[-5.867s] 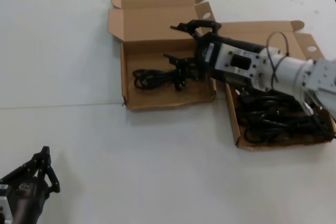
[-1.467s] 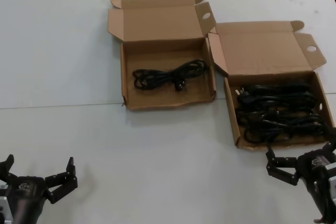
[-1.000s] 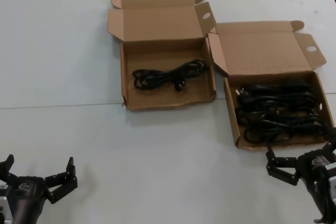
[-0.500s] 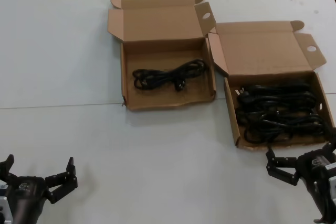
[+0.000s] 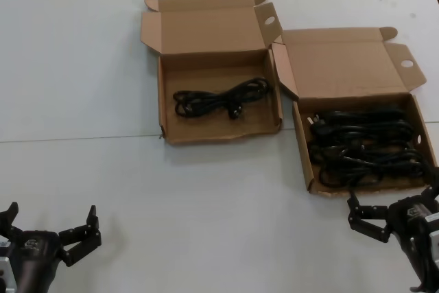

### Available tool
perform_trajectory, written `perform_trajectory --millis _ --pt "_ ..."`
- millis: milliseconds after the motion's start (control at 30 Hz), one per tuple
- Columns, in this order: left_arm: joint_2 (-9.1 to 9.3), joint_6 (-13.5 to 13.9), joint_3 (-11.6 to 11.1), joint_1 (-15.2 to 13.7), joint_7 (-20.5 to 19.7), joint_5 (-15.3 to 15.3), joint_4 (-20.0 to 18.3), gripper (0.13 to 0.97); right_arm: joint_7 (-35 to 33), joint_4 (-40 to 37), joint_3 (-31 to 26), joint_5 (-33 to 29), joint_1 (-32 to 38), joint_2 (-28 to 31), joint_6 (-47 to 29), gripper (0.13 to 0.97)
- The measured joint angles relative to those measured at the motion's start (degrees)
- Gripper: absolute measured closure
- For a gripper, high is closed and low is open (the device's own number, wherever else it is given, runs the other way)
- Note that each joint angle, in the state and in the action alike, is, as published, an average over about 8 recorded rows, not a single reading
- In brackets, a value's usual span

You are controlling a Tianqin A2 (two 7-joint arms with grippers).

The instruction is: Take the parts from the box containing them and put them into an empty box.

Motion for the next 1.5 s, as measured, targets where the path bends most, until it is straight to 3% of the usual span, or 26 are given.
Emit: perform_trajectory --millis 1500 --pt "0.0 0.0 0.0 0.0 0.0 0.0 0.0 0.132 0.0 0.0 0.0 0.0 0.0 0.0 0.0 0.129"
